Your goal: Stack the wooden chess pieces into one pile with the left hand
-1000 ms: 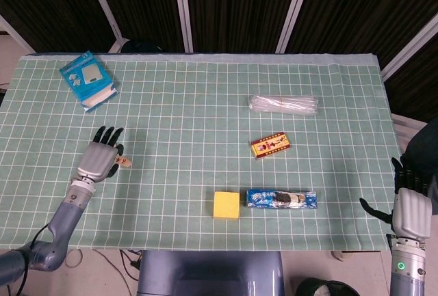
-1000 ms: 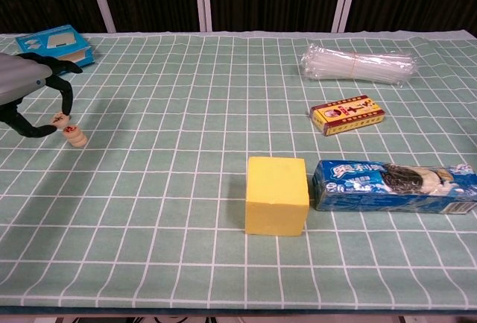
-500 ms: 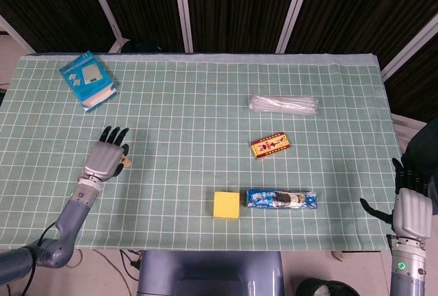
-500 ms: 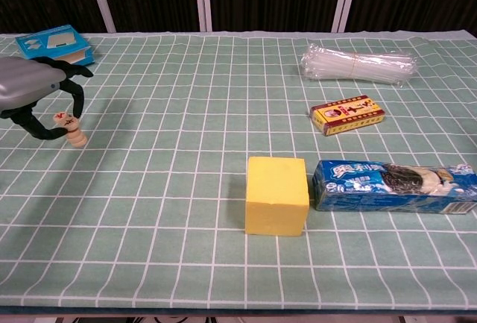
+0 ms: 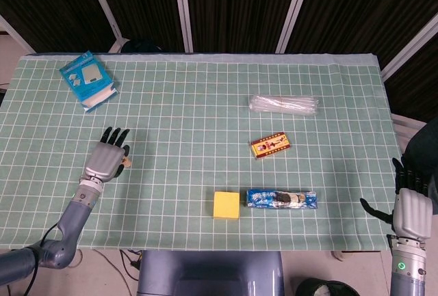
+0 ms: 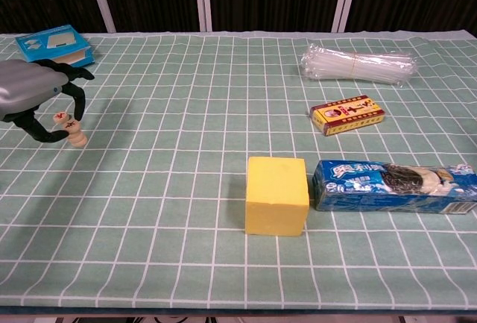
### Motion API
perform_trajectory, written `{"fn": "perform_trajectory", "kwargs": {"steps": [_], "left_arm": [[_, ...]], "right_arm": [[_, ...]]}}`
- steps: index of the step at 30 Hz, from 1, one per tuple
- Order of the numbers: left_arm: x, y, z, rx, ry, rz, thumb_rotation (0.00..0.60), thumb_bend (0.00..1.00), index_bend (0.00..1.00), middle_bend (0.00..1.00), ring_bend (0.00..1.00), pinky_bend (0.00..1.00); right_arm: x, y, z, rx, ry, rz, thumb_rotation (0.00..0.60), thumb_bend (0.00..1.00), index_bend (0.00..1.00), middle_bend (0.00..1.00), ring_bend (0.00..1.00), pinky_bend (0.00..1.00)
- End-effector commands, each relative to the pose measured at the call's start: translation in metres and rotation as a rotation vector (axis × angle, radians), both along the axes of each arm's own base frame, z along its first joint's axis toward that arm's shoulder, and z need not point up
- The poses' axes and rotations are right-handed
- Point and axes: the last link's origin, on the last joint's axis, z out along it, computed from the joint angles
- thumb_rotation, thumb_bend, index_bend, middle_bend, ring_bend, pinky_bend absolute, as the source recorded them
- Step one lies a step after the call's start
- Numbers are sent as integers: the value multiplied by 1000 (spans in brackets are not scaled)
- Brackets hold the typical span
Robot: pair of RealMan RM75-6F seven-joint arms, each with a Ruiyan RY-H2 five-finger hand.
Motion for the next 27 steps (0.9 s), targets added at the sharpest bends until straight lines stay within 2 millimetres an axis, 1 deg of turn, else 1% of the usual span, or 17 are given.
{"fn": "perform_trajectory", "kwargs": {"steps": [1, 11, 27], "left_arm": [[-1, 0, 0, 2, 7, 0, 600, 332, 454, 48, 0, 11], [-5, -1, 0, 5, 20, 5, 600, 332, 451, 48, 0, 11], [-3, -1, -1, 5, 31, 4, 600, 327, 426, 47, 0, 11]], "right_arm": [[0, 0, 0, 1, 0, -1, 600, 232, 22, 12, 2, 0], [0, 0, 0, -1, 1, -2, 600, 233, 22, 12, 1, 0], [0, 0, 0, 0, 2, -4, 600, 233, 22, 12, 1, 0]]}}
